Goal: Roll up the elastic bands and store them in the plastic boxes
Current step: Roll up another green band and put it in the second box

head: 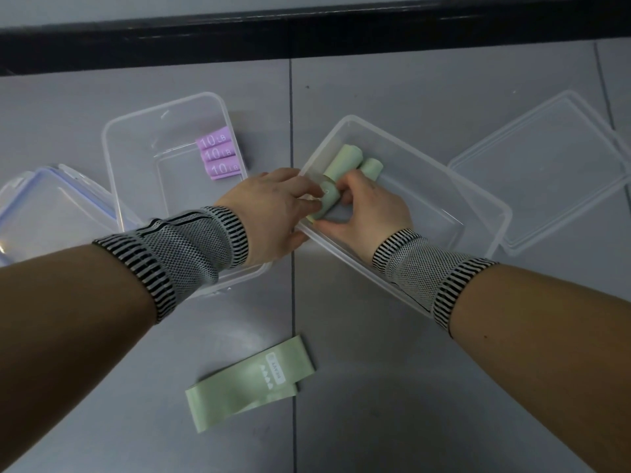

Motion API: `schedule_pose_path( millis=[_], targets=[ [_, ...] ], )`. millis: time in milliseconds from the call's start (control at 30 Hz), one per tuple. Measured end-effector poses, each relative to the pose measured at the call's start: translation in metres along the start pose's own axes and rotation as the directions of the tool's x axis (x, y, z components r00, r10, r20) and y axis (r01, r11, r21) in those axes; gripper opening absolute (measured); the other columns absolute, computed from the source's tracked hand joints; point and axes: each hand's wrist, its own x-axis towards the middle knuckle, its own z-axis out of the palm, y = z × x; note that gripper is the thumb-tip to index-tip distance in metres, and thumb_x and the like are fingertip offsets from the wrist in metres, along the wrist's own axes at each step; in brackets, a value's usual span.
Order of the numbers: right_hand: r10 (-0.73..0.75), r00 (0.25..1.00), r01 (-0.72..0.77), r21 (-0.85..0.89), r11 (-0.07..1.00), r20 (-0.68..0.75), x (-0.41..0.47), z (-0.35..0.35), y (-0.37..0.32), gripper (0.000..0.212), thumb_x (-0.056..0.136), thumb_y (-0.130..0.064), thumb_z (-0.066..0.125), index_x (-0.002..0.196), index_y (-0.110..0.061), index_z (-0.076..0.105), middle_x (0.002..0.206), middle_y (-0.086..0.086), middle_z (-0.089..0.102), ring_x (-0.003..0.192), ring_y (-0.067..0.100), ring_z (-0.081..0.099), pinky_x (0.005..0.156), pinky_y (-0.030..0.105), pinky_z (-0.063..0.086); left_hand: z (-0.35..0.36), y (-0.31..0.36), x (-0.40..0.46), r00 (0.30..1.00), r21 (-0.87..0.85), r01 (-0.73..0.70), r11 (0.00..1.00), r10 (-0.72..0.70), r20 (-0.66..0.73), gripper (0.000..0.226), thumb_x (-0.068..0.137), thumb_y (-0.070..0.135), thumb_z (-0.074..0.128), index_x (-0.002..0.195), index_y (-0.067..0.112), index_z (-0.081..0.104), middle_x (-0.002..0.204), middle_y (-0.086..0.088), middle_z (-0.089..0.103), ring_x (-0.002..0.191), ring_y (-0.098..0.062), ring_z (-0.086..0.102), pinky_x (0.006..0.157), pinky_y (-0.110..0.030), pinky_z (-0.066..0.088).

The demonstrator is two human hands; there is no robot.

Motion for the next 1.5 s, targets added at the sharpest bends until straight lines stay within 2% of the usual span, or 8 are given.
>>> schedule_pose_path(
  millis=[267, 567, 767, 867, 1033, 1133, 1267, 1500],
  targets=[
    [-0.009, 1.000, 0.009, 0.050, 0.999, 0.006, -0.005, -0.006, 0.003, 0.049, 0.077, -0.047, 0.071, 0.113, -0.023, 0.049, 0.108, -0.006, 0.062, 0.099, 0.015, 0.060, 0.085, 0.035, 0.048, 0.001, 0.000, -0.001, 0.993, 0.013, -0.050, 0.999, 0.051, -0.106, 0.052, 0.074, 0.041, 0.043, 0.104, 0.007, 0.070, 0.118, -0.009, 0.064, 0.113, -0.044, 0.054, 0.079, -0.055, 0.053],
    [0.008, 1.000, -0.007, 0.075, 0.997, -0.007, -0.002, -0.007, 0.000, 0.039, 0.078, -0.042, 0.071, 0.107, -0.022, 0.053, 0.102, -0.007, 0.066, 0.096, 0.014, 0.062, 0.081, 0.028, 0.046, -0.001, 0.000, -0.003, 0.988, 0.005, -0.061, 0.998, 0.061, -0.141, 0.054, 0.076, 0.042, 0.040, 0.106, 0.010, 0.070, 0.117, -0.005, 0.065, 0.117, -0.043, 0.052, 0.079, -0.056, 0.053],
    [0.023, 1.000, -0.021, 0.096, 0.995, -0.017, 0.000, -0.005, 0.000, 0.030, 0.080, -0.035, 0.071, 0.103, -0.022, 0.057, 0.081, -0.013, 0.055, 0.080, 0.010, 0.056, 0.071, 0.022, 0.039, -0.003, 0.001, -0.004, 0.992, 0.019, -0.056, 0.998, 0.058, -0.114, 0.052, 0.076, 0.044, 0.039, 0.102, 0.014, 0.073, 0.117, -0.004, 0.065, 0.118, -0.043, 0.051, 0.082, -0.055, 0.052],
    [0.016, 1.000, -0.016, 0.100, 0.995, -0.007, 0.002, -0.005, -0.001, 0.029, 0.080, -0.032, 0.071, 0.102, -0.022, 0.056, 0.081, -0.013, 0.055, 0.078, 0.007, 0.054, 0.072, 0.021, 0.039, -0.003, 0.001, -0.003, 0.996, 0.023, -0.049, 0.999, 0.051, -0.068, 0.045, 0.075, 0.042, 0.049, 0.102, 0.016, 0.073, 0.117, -0.004, 0.065, 0.119, -0.043, 0.050, 0.084, -0.055, 0.051],
    [-0.046, 0.999, 0.046, 0.028, 0.999, -0.014, 0.005, -0.005, -0.005, 0.029, 0.082, -0.029, 0.069, 0.105, -0.019, 0.054, 0.096, -0.004, 0.064, 0.089, 0.017, 0.062, 0.078, 0.032, 0.050, -0.005, 0.001, -0.004, 1.000, 0.031, -0.009, 0.999, 0.009, 0.016, 0.038, 0.072, 0.032, 0.074, 0.107, 0.017, 0.072, 0.119, -0.003, 0.063, 0.123, -0.043, 0.046, 0.090, -0.052, 0.046],
    [-0.041, 0.999, 0.041, 0.002, 0.999, -0.010, 0.006, -0.004, -0.004, 0.030, 0.083, -0.030, 0.068, 0.108, -0.019, 0.055, 0.098, -0.002, 0.062, 0.089, 0.019, 0.060, 0.075, 0.028, 0.046, -0.008, 0.003, -0.003, 1.000, 0.031, -0.023, 0.999, 0.023, -0.011, 0.036, 0.075, 0.034, 0.066, 0.105, 0.015, 0.072, 0.115, -0.005, 0.066, 0.118, -0.046, 0.050, 0.084, -0.054, 0.048],
    [-0.053, 0.998, 0.053, 0.026, 0.998, -0.028, 0.003, -0.005, -0.001, 0.035, 0.080, -0.033, 0.071, 0.108, -0.019, 0.054, 0.092, -0.008, 0.055, 0.086, 0.014, 0.056, 0.072, 0.024, 0.040, -0.010, 0.004, -0.004, 0.998, 0.074, -0.046, 0.996, 0.049, -0.035, 0.056, 0.075, 0.044, 0.033, 0.106, 0.018, 0.072, 0.113, -0.003, 0.067, 0.115, -0.045, 0.053, 0.080, -0.054, 0.050],
    [-0.057, 0.998, 0.058, 0.039, 0.998, -0.022, 0.000, -0.010, 0.002, 0.041, 0.077, -0.037, 0.072, 0.110, -0.019, 0.053, 0.090, -0.010, 0.052, 0.084, 0.010, 0.053, 0.074, 0.025, 0.041, -0.012, 0.002, -0.006, 0.997, 0.127, -0.043, 0.991, 0.051, -0.060, 0.057, 0.076, 0.044, 0.039, 0.119, 0.017, 0.063, 0.132, -0.006, 0.055, 0.131, -0.043, 0.039, 0.095, -0.056, 0.040]
  ],
)
